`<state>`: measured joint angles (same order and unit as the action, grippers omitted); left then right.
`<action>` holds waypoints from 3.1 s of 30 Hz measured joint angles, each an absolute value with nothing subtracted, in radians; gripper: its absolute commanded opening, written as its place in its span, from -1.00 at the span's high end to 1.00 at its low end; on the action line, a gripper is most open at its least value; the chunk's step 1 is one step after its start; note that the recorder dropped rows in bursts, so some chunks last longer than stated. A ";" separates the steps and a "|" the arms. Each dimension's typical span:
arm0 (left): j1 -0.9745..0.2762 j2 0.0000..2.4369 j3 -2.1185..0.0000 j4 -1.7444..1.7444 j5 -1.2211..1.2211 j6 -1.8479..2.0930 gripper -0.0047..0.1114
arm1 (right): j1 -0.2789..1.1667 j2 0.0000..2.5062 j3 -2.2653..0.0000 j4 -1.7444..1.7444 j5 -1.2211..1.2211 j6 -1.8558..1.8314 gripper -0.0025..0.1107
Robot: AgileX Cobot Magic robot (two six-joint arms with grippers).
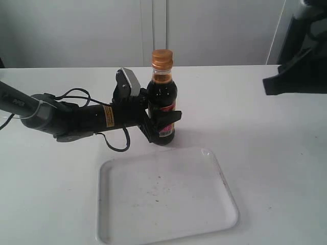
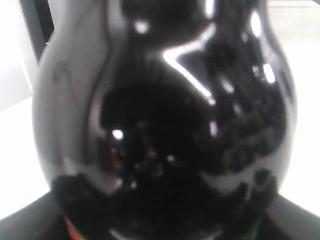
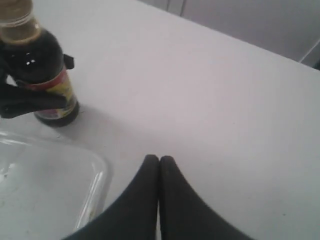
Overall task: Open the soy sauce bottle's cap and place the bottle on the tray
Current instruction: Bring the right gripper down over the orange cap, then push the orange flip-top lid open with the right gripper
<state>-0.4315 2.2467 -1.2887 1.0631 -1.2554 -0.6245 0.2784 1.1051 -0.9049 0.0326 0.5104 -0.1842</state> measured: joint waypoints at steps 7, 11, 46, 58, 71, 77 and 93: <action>-0.432 2.247 -1.289 1.083 -1.264 -0.593 0.92 | 0.377 1.313 -1.075 0.249 0.686 -0.359 0.96; -0.432 2.245 -1.289 1.085 -1.264 -0.590 0.92 | 0.379 1.388 -1.137 0.399 0.713 -0.455 0.96; -0.432 2.245 -1.289 1.092 -1.266 -0.577 0.92 | 0.448 1.595 -1.302 0.602 0.625 -0.569 0.96; -0.432 2.245 -1.289 1.092 -1.268 -0.574 0.92 | 0.448 1.598 -1.302 0.602 0.595 -0.569 0.96; -0.432 2.245 -1.289 1.092 -1.268 -0.574 0.92 | 0.448 1.613 -1.302 0.604 0.595 -0.571 0.96; -0.432 2.245 -1.289 1.092 -1.268 -0.572 0.92 | 0.448 1.650 -1.302 0.606 0.594 -0.571 0.96; -0.432 2.245 -1.289 1.084 -1.264 -0.573 0.92 | 0.448 1.650 -1.366 0.606 0.625 -0.571 0.96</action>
